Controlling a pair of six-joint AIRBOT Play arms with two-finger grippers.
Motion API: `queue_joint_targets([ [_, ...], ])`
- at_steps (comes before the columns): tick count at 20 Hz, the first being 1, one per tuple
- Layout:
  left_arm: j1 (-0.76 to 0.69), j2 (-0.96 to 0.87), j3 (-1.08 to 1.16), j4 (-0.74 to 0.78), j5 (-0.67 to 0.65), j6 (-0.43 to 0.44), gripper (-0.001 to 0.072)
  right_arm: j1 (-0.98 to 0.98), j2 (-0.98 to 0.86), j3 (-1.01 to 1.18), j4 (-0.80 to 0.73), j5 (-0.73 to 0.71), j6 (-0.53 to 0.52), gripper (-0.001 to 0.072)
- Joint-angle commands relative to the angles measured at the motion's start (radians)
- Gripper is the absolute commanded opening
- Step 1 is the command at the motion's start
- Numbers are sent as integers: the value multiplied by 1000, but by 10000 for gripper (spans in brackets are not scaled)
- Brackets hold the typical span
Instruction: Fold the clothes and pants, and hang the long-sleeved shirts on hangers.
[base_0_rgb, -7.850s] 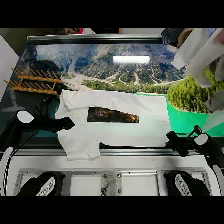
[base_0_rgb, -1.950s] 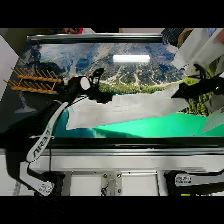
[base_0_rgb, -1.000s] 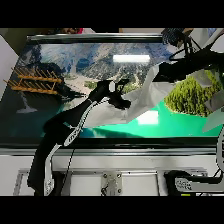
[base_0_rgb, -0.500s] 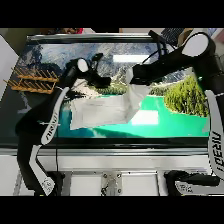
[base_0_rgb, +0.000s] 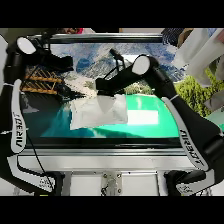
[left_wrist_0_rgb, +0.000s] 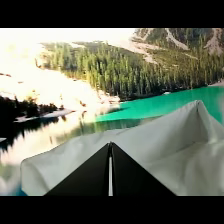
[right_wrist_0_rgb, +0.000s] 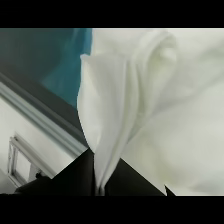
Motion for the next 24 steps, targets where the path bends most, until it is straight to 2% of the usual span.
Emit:
queue_joint_targets([
  [1,77,72,0,-1,-34,7,8,68,-106,1,100,-101,-42,9],
  [5,109,115,0,-1,-42,7,8,115,-200,1,144,-171,-94,10],
  [8,110,130,0,-2,-43,7,8,147,-242,1,161,-277,-108,26],
  [9,108,130,0,-3,-47,6,8,160,-250,1,191,-322,-143,183],
  [10,108,130,0,-3,-55,6,8,173,-256,1,237,-365,-185,380],
  [11,108,130,0,-3,-58,6,8,188,-257,1,307,-413,-262,476],
  [12,108,133,0,-3,-55,6,8,198,-257,3,390,-451,-360,528],
  [14,108,146,0,-1,-43,6,8,192,-249,21,539,-460,-540,525],
  [16,108,176,0,1,-31,7,8,150,-207,18,553,-448,-580,514],
  [19,97,240,-34,10,-18,8,8,44,-86,-46,409,-359,-579,514],
  [24,34,431,-373,6,95,26,8,-230,240,-504,125,-282,-530,514],
])
